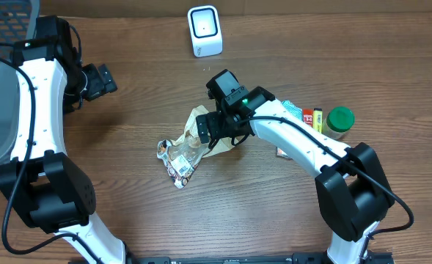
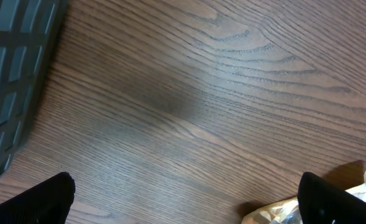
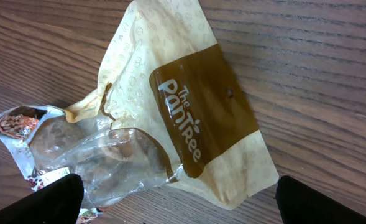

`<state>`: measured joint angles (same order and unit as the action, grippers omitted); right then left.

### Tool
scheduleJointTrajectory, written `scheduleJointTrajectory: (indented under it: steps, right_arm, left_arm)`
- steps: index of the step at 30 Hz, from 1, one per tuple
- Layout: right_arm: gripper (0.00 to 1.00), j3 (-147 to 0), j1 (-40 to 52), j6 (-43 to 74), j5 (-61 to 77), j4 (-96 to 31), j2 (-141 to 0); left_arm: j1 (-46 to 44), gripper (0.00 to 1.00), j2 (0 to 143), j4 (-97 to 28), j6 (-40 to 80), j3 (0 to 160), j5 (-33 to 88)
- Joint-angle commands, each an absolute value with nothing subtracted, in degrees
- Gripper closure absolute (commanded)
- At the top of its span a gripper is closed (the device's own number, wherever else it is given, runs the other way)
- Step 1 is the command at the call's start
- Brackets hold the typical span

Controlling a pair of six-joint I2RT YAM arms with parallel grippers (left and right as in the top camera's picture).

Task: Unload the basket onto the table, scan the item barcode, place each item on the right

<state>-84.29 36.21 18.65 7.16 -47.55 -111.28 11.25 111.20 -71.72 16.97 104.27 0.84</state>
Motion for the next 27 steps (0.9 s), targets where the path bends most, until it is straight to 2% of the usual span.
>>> scheduleJointTrajectory:
  steps: [1,13,16,20,27]
  right_arm:
    - [0.00,-83.6,35.9,17.9,7.6,-47.0,-111.5]
    - [0.00,-83.6,35.9,17.9,7.6,-46.7,-111.5]
    - [0.00,-83.6,35.9,17.9,7.6,-46.6,-111.5]
    - [0.00,-83.6,35.9,17.9,7.6,-46.6,-111.5]
    - [0.00,-83.6,35.9,17.5,7.6,-46.7,-111.5]
  left_arm:
    - [10.9,0.00,110.3,-71.7,16.3,105.2,0.9]
    - [10.9,0.00,110.3,-71.4,16.8,105.2,1.1]
    - [10.9,0.00,110.3,-69.9,21.1,105.2,5.8]
    - [10.9,0.00,110.3,-76.4,21.1,105.2,13.8]
    - [8.2,0.00,110.3,-83.6,18.9,102.8,13.8]
